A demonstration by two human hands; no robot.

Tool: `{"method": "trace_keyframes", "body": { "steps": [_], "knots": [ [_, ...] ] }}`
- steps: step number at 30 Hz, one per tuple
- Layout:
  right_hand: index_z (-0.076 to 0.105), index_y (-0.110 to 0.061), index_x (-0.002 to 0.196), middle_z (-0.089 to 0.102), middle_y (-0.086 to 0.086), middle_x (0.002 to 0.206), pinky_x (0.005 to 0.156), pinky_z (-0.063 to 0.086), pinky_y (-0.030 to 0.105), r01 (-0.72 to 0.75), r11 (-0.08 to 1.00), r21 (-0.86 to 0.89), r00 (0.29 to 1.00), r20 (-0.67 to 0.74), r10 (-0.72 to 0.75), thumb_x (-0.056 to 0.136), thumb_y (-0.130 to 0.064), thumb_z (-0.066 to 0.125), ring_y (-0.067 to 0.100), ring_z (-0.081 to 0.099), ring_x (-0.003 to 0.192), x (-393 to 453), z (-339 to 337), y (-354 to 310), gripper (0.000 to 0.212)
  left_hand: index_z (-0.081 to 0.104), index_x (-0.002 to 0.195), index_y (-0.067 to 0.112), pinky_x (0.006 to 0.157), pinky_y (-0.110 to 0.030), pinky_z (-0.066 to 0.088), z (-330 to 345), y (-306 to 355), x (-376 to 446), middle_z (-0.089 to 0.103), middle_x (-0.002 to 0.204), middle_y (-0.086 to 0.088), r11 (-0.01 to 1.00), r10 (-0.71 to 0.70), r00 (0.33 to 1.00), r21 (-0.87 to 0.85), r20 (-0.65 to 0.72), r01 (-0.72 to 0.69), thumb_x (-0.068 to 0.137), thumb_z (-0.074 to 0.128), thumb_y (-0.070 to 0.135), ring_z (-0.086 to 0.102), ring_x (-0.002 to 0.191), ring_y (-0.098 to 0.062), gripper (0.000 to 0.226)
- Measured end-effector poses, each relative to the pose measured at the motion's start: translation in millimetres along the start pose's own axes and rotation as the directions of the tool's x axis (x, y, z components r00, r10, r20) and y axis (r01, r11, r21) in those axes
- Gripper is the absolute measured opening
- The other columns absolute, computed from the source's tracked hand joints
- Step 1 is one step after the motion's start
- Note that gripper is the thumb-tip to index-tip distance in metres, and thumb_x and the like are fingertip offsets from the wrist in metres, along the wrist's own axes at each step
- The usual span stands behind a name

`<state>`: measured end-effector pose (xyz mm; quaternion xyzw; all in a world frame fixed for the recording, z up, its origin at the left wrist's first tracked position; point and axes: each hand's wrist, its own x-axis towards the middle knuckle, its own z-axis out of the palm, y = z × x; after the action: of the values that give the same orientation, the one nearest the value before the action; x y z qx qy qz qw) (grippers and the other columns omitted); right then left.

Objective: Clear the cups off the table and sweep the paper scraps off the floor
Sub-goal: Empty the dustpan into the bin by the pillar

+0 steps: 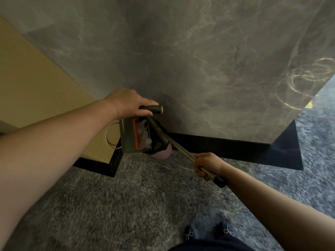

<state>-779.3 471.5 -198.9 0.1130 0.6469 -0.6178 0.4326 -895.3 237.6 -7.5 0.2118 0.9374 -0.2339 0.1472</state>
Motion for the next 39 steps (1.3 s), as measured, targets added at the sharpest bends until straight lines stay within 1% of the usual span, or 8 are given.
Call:
{"method": "trace_keyframes", "body": {
  "steps": [3,7,12,16,20,27,33,39],
  "knots": [
    [0.05,0.007,0.128,0.049,0.011,0.061,0.039,0.037,0.022,0.008,1.0,0.014,1.0,-0.006,-0.008,0.083,-0.002,0.048,0.014,0.043,0.042,-0.3,-0.8,1.7,0.046,0.033,0.139,0.057,0.068,-0.03,0.043,18.5,4.5,1.6,0.067,0.113,-0.002,0.998,0.061,0.997,0.025,0.039,-0.062,0.09,0.038,0.066,0.062,0.093,-0.023,0.05],
    [0.052,0.009,0.123,0.049,0.012,0.064,0.037,0.036,0.021,0.008,0.999,0.042,1.0,-0.013,-0.007,0.086,-0.001,0.047,0.013,0.043,0.041,0.2,-1.1,2.3,0.039,0.036,0.139,0.055,0.058,-0.029,0.035,0.3,-3.8,-0.1,0.057,0.08,0.002,0.999,0.013,1.0,-0.033,0.023,-0.012,0.091,0.043,0.061,0.042,0.062,-0.012,0.048],
    [0.058,-0.004,0.09,0.049,0.008,0.061,0.036,0.034,0.019,0.007,0.996,0.09,1.0,0.021,-0.009,0.087,0.001,0.046,0.011,0.043,0.037,-2.9,-2.2,-3.4,0.013,0.035,0.137,0.057,0.058,-0.029,0.034,-4.6,7.0,10.4,0.06,0.085,0.001,0.994,0.109,0.99,-0.016,0.09,-0.108,0.092,0.043,0.059,0.046,0.067,-0.012,0.046],
    [0.061,-0.004,0.101,0.05,0.008,0.063,0.036,0.037,0.02,-0.008,0.996,0.085,1.0,0.011,0.007,0.088,0.0,0.048,0.011,0.045,0.038,-3.4,-5.2,-3.6,0.019,0.036,0.139,0.054,0.057,-0.029,0.035,-8.1,-6.5,10.2,0.044,0.066,0.012,0.998,0.061,0.998,-0.028,0.031,-0.06,0.093,0.044,0.058,0.039,0.057,-0.005,0.047],
    [0.062,-0.005,0.103,0.052,0.008,0.063,0.037,0.037,0.02,0.005,0.998,0.064,1.0,-0.001,-0.005,0.088,-0.002,0.048,0.011,0.045,0.04,-3.5,-3.4,-4.4,0.021,0.034,0.139,0.055,0.053,-0.025,0.03,-6.1,-10.4,7.5,0.059,0.086,0.004,0.997,0.075,0.996,0.013,0.055,-0.076,0.093,0.042,0.059,0.041,0.065,-0.009,0.047],
    [0.059,-0.009,0.086,0.051,0.008,0.063,0.038,0.037,0.022,-0.001,0.999,0.046,1.0,-0.004,0.001,0.088,-0.003,0.048,0.012,0.045,0.041,-0.1,-3.5,-8.5,0.013,0.038,0.138,0.054,0.053,-0.025,0.03,-2.4,-9.6,12.0,0.059,0.084,0.008,0.996,0.082,0.995,-0.052,0.05,-0.079,0.093,0.045,0.057,0.041,0.063,-0.006,0.046],
    [0.06,-0.012,0.098,0.052,0.006,0.062,0.037,0.037,0.021,0.002,0.998,0.064,1.0,0.005,-0.003,0.09,-0.004,0.048,0.011,0.046,0.039,-1.9,-1.9,-11.2,0.017,0.041,0.134,0.056,0.052,-0.026,0.031,-13.0,-24.6,4.7,0.046,0.068,0.012,0.991,0.001,1.0,-0.13,-0.001,-0.002,0.093,0.049,0.053,0.04,0.057,-0.002,0.042],
    [0.06,-0.007,0.094,0.052,0.007,0.063,0.038,0.038,0.021,-0.001,1.0,0.022,1.0,-0.001,0.001,0.088,-0.003,0.048,0.011,0.046,0.039,-1.0,7.0,-14.3,0.014,0.035,0.138,0.056,0.06,-0.029,0.04,1.1,-9.3,7.2,0.065,0.098,-0.001,0.994,0.105,0.992,0.004,0.074,-0.106,0.092,0.042,0.061,0.056,0.078,-0.017,0.047]
  ]
}}
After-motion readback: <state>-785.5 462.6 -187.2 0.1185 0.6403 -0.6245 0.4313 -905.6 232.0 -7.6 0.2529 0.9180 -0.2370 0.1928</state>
